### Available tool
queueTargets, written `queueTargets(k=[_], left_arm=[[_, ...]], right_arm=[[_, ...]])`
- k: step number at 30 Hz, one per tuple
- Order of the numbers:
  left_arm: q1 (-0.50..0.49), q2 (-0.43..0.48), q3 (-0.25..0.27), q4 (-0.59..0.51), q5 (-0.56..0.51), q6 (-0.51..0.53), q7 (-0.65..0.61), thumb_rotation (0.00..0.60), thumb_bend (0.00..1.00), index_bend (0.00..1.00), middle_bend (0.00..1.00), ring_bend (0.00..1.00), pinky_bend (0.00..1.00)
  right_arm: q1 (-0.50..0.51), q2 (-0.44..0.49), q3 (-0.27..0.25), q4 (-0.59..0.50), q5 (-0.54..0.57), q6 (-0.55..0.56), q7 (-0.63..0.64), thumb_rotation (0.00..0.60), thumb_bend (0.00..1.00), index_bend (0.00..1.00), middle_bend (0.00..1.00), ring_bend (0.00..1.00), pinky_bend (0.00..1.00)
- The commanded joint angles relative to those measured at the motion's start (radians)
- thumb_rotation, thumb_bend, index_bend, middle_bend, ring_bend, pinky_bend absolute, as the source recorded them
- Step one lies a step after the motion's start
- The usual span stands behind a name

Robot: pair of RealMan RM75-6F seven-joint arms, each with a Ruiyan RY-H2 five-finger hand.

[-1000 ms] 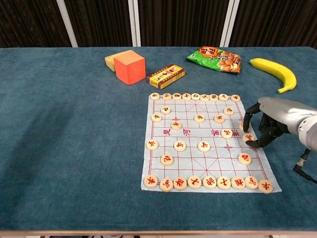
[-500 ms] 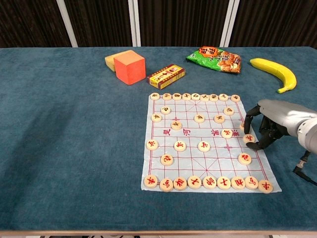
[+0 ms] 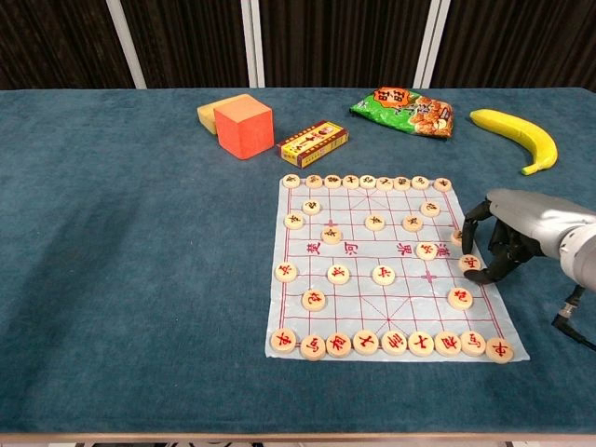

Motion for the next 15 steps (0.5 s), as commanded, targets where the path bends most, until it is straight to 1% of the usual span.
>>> queueTargets(k=[1, 10, 15], left_arm=[[0.0, 0.0, 0.0, 0.0, -0.001, 0.0, 0.0, 0.6, 0.0, 0.0, 0.0, 0.0, 0.0], [0.0, 0.0, 0.001, -0.002, -0.002, -0.002, 0.001, 0.6, 0.0, 0.0, 0.0, 0.0, 0.0], [-0.001, 0.0, 0.0, -0.003, -0.003, -0.002, 0.001, 0.6, 0.0, 0.0, 0.0, 0.0, 0.0]], right_arm=[[-0.001, 0.002, 0.002, -0.005, -0.002, 0.002, 0.001, 0.6, 0.36, 0.56, 1.0, 1.0, 1.0], [0.004, 0.022, 0.021, -0.042, -0.022, 0.02, -0.003, 0.6, 0.36, 0.56, 1.0, 1.0, 1.0], [0.016, 0.036, 0.041, -0.048, -0.002, 0.017, -0.017, 0.6, 0.36, 0.56, 1.0, 1.0, 1.0]])
